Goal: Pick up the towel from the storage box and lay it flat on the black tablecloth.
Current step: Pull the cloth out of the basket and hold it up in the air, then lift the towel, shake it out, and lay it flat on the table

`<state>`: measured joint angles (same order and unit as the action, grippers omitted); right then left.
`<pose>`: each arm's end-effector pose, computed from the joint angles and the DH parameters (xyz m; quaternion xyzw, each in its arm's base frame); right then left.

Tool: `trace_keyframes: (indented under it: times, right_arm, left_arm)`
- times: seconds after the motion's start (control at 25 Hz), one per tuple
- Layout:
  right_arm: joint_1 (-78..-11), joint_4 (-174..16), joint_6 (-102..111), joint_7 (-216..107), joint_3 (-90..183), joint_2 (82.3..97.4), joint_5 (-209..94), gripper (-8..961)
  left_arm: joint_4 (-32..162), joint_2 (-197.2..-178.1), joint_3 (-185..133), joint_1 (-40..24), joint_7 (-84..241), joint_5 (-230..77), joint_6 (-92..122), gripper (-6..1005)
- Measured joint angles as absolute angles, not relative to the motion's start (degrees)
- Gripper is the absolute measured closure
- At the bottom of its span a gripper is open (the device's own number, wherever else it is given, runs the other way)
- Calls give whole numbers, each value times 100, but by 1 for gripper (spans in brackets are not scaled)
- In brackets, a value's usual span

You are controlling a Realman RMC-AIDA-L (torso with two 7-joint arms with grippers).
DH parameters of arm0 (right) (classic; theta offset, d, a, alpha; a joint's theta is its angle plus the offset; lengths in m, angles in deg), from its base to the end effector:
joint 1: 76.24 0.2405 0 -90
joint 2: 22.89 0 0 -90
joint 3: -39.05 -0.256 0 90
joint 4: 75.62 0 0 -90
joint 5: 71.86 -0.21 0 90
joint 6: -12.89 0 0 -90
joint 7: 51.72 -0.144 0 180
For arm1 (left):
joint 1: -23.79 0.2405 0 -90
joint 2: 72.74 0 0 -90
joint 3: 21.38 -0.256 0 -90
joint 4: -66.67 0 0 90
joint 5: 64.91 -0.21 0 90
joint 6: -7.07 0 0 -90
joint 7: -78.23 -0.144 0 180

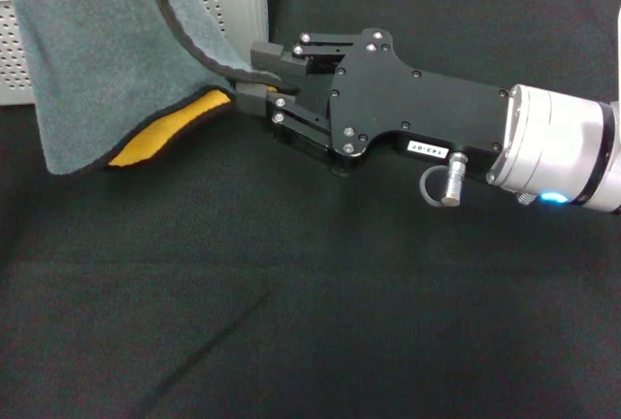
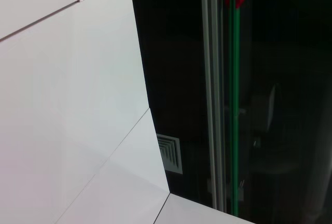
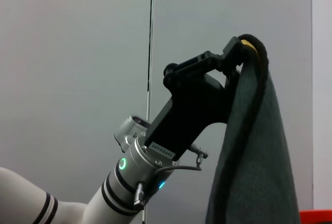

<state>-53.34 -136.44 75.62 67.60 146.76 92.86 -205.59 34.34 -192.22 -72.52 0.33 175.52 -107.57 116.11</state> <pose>0.0957 0.3037 -0.0528 -0.8962 -0.0133 0.4297 0.1095 -0.2116 0.3007 0.1044 -0.6346 -0.2056 -0.7418 0.0688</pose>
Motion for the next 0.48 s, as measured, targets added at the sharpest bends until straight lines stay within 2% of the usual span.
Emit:
trace_keyframes:
  times: [0.36,0.48]
  right_arm:
    - [-5446,-13644,7533,6549,14505,9281,-20532,731]
    - [-5451,-13624,7541,6356,14374,9273,-20507,856]
  left_arm:
    - [3432,-19232,-7246,15,17552,-10753,11605,981]
    - [3433,-19234,-7255,6,17552,-10764,11614,981]
